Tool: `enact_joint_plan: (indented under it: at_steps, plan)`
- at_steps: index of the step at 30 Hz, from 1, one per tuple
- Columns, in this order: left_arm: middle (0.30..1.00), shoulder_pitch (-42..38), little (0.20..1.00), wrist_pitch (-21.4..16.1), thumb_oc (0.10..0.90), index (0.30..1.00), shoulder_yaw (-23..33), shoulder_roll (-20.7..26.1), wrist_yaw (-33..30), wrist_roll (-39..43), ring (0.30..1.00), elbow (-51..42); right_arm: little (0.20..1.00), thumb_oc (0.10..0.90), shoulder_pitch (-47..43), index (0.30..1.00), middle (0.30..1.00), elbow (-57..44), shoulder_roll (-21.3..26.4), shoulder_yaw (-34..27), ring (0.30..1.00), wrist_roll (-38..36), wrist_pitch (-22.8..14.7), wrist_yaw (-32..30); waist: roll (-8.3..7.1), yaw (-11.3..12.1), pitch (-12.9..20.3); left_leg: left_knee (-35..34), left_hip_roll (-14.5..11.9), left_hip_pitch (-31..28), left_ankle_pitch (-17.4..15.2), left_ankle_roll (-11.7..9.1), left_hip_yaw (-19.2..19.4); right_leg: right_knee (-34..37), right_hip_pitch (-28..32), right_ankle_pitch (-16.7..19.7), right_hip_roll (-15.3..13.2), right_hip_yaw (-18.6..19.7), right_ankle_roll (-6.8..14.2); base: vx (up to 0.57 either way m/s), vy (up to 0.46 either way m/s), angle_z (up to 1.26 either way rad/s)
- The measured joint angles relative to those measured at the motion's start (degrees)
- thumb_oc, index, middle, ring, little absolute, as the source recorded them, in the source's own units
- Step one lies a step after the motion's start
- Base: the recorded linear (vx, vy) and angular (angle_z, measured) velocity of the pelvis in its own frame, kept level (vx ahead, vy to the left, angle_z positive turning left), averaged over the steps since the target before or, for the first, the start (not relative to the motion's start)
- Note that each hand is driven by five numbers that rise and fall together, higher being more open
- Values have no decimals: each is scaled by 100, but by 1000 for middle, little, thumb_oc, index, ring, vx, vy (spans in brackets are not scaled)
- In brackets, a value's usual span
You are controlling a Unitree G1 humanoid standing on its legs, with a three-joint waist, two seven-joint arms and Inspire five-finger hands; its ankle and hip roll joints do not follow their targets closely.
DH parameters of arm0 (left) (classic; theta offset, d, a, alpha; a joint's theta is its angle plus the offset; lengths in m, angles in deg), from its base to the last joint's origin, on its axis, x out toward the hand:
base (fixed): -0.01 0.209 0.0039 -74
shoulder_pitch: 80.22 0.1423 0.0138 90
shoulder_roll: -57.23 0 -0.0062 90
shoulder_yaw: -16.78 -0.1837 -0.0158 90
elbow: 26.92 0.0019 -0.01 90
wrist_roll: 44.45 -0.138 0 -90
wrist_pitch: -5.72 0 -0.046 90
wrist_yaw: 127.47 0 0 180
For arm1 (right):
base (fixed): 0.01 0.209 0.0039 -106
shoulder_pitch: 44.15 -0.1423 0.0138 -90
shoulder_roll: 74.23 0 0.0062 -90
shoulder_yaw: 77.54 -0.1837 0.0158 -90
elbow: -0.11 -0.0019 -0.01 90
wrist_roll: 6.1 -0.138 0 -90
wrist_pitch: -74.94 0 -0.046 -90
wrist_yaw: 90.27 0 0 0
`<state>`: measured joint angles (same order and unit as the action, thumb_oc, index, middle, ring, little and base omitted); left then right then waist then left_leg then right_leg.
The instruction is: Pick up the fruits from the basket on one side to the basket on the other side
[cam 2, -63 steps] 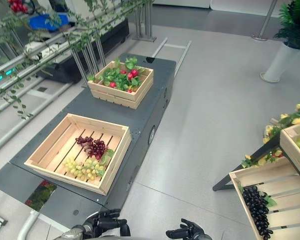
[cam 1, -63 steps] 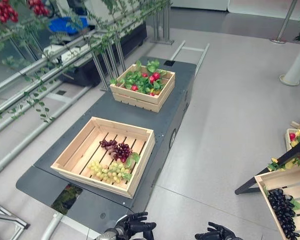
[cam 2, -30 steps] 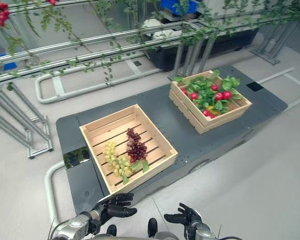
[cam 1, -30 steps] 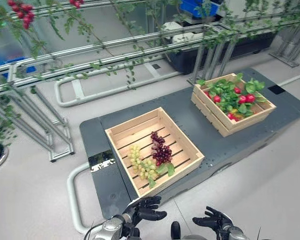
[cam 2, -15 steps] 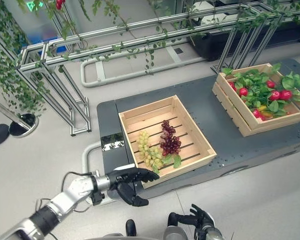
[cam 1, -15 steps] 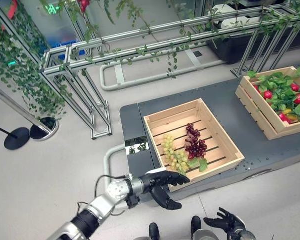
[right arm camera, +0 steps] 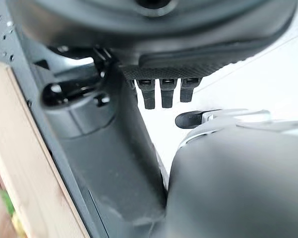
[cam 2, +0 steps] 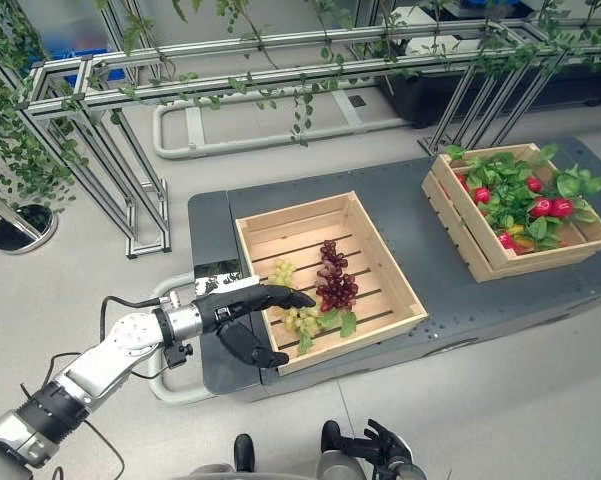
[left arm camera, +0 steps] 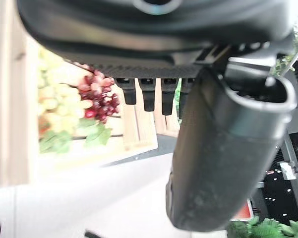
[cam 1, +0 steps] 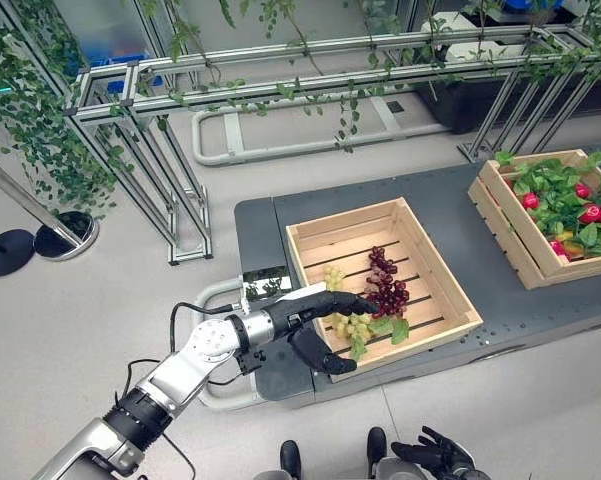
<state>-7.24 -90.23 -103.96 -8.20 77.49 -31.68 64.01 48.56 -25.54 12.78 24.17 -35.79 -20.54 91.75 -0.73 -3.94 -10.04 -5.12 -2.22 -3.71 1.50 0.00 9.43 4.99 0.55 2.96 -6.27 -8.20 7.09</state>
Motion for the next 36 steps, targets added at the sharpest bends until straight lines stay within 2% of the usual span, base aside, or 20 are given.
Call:
enact_joint_plan:
  at_steps: [2, 8, 11, 12, 15, 20, 21, 23, 26, 31, 36]
  plan:
    - [900, -16, 900, -238, 800, 900, 6, 9, -705, -837, 900, 22, 900, 800, 11, 900, 900, -48, 43, 5, 900, -6, 2, 1, 36, -36, 1, 0, -87, 15, 20, -66, -40, 4, -1, -11, 94, -34, -70, -26, -123, 4]
    - [900, -305, 900, -693, 800, 900, -41, 330, -2693, -2399, 900, 373, 900, 800, 85, 900, 900, -205, 195, 48, 900, -65, -132, 4, 79, -21, -22, 3, -187, 373, 139, -175, -146, -10, -320, 28, 207, -108, -199, -85, -51, 7]
    - [900, -524, 900, -693, 800, 900, -202, 315, -3657, -2936, 900, 681, 900, 800, 106, 900, 900, -241, 280, 108, 900, -229, -208, 12, 188, -63, -95, 2, -181, 466, 161, -175, -150, -11, -400, 36, 216, -141, -203, -107, 0, 7]
    - [900, -602, 900, -693, 800, 900, -268, 312, -3770, -3023, 900, 746, 900, 800, 99, 900, 900, -255, 299, 140, 900, -229, -227, 13, 209, -63, -119, 2, -180, 482, 165, -174, -150, -10, -415, 39, 214, -142, -200, -114, 7, 1]
    - [900, -1225, 900, -607, 800, 900, -880, 293, -4519, -3668, 900, 1056, 900, 800, -68, 900, 900, -415, 446, 438, 900, -269, -359, 24, 331, -116, -271, 3, -163, 724, 220, -158, -148, -5, -653, 120, 201, -141, -201, -105, 15, 0]
    - [900, -2146, 900, -225, 800, 900, -1681, 223, -4898, -4206, 900, 1351, 900, 800, -419, 900, 900, -814, 526, 601, 900, -461, -396, 23, 436, -192, -691, 22, -151, 911, 240, -159, -84, -32, -905, 173, 202, -20, -214, -102, 41, -9]
    - [900, -2341, 900, -57, 800, 900, -1804, 224, -4910, -4301, 900, 1489, 900, 800, -540, 900, 900, -967, 609, 754, 900, -457, -426, 24, 473, -324, -828, 31, -152, 936, 241, -159, -89, -29, -915, 179, 197, -25, -213, -89, 47, -8]
    - [900, -2514, 900, 118, 800, 900, -1894, 207, -4937, -4408, 900, 1672, 900, 800, -680, 900, 900, -1082, 621, 777, 900, -457, -447, 22, 493, -455, -946, 55, -140, 998, 240, -160, -70, -46, -987, 178, 197, -9, -213, -64, 39, -6]
    - [900, -3026, 900, 370, 800, 900, -2064, 150, -4985, -4472, 900, 1981, 900, 800, -938, 900, 900, -1252, 765, 784, 900, -456, -538, 21, 538, -526, -1326, 150, -133, 1109, 240, -160, 51, -224, -1179, 164, 184, 89, -227, -31, 18, -13]
    - [900, -3601, 900, 642, 800, 900, -2211, -65, -4962, -4592, 900, 2190, 900, 800, -1184, 900, 900, -1306, 974, 937, 900, -450, -648, 25, 531, -688, -1703, 415, -119, 1343, 238, -162, 122, -603, -1498, 67, 138, 162, -259, -27, 11, -5]
    - [900, -3973, 900, 884, 800, 900, -2517, -141, -4453, -4628, 900, 2163, 900, 800, -1246, 900, 900, -1315, 1008, 961, 900, -450, -689, 35, 536, -778, -1821, 573, -148, 1493, 237, -161, 189, -1156, -1882, -101, 139, 299, -300, 6, 8, -7]
